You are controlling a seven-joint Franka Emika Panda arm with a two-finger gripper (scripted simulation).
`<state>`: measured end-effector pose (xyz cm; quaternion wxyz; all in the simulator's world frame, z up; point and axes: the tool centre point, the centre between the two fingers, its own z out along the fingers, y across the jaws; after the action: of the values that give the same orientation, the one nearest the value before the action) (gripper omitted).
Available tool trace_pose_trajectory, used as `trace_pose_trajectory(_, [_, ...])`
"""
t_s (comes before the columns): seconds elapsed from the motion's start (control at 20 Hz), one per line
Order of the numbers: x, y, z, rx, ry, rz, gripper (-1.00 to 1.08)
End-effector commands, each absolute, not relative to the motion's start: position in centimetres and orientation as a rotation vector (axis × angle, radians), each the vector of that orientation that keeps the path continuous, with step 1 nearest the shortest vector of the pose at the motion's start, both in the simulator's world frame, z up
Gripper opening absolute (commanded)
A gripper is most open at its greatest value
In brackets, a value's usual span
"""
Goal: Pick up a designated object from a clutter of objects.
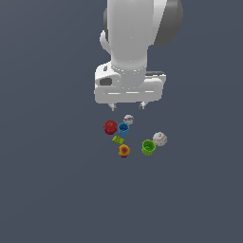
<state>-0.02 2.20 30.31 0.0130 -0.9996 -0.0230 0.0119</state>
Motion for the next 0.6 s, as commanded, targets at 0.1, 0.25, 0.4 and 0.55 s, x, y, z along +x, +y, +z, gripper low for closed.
trace_pose_trajectory(0.1, [-0.04, 2.17, 30.19, -3.111, -0.074, 0.038, 1.0])
trace_pose_trajectory(0.25, [-0.05, 2.16, 30.24, -3.111, -0.071, 0.038, 1.0])
trace_pose_trajectory(0.4, [0.03, 2.25, 30.01, -3.112, -0.09, 0.038, 1.0])
trace_pose_trajectory(0.55, [0.21, 2.45, 29.52, -3.114, -0.133, 0.037, 1.0])
